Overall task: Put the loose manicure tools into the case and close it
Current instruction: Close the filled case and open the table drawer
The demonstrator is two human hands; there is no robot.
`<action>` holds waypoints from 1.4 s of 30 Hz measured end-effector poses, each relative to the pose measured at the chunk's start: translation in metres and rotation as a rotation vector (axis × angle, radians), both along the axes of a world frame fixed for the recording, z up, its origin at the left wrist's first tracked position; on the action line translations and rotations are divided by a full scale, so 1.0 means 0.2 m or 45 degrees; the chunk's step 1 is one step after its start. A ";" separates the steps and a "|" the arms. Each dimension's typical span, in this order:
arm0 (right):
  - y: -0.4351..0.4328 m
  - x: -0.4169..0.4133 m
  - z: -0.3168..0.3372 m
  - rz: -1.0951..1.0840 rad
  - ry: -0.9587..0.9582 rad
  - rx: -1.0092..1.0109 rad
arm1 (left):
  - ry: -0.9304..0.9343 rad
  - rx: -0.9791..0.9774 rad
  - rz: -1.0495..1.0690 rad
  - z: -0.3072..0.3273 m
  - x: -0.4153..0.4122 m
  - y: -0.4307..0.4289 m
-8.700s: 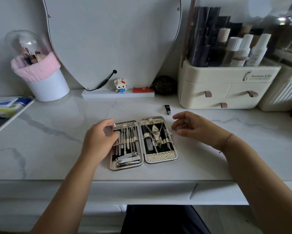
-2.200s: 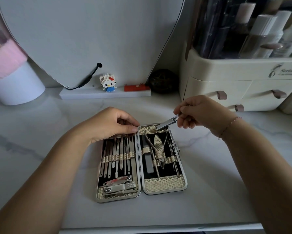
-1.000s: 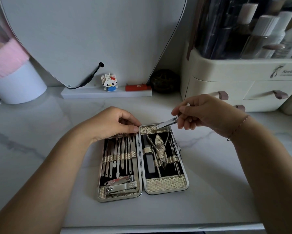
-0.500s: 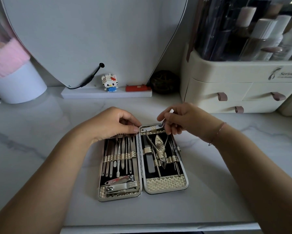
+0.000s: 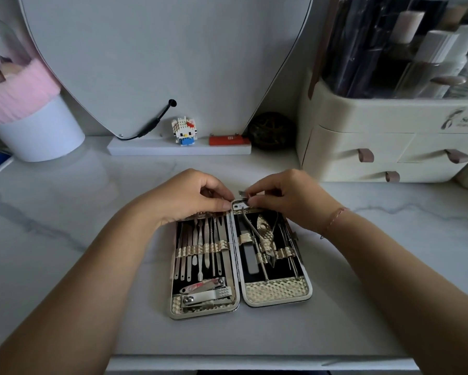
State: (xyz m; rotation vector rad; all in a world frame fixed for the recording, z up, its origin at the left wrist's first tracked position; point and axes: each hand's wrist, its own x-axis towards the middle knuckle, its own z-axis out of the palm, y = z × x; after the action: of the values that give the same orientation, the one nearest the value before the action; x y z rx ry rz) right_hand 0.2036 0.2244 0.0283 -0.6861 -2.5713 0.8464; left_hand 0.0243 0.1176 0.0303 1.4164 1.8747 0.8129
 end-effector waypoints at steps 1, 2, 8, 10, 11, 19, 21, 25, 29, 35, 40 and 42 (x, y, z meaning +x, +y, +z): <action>0.00 -0.01 -0.01 -0.023 0.015 0.014 | -0.010 0.014 -0.006 0.00 0.01 0.00; 0.00 -0.01 -0.01 -0.045 0.025 0.031 | -0.023 0.029 -0.012 0.00 0.01 0.00; 0.01 -0.03 -0.03 -0.094 0.012 0.071 | 0.109 0.116 0.062 -0.01 0.06 0.02; 0.03 -0.01 -0.02 -0.162 -0.049 0.056 | 0.184 0.125 0.084 -0.01 0.08 0.02; 0.04 0.01 -0.01 -0.209 -0.063 -0.001 | 0.200 0.130 0.101 -0.01 0.08 0.01; 0.01 0.28 0.14 -0.277 0.105 -1.476 | -0.260 0.109 0.610 0.02 0.02 -0.33; -0.03 0.31 0.14 -0.256 0.157 -1.620 | -0.731 0.154 0.689 0.05 0.05 -0.39; -0.14 0.26 0.08 -0.263 0.260 -1.664 | -1.208 0.146 0.868 0.07 0.10 -0.43; -0.25 0.20 0.05 -0.239 0.299 -1.729 | -1.203 0.045 0.672 0.07 0.21 -0.43; -0.28 0.18 0.01 -0.354 0.495 -1.924 | -1.385 0.094 0.532 0.06 0.29 -0.44; -0.31 0.12 0.04 -0.330 0.602 -1.902 | -1.410 0.156 0.572 0.09 0.33 -0.41; -0.33 0.09 0.04 -0.311 0.603 -1.890 | -1.375 0.161 0.620 0.09 0.30 -0.42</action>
State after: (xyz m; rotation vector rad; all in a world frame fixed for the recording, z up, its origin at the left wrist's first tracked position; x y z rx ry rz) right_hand 0.2222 0.1580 0.0372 -0.9079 -1.0598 2.3884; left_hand 0.0836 0.0328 0.0491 0.3458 1.2730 1.5466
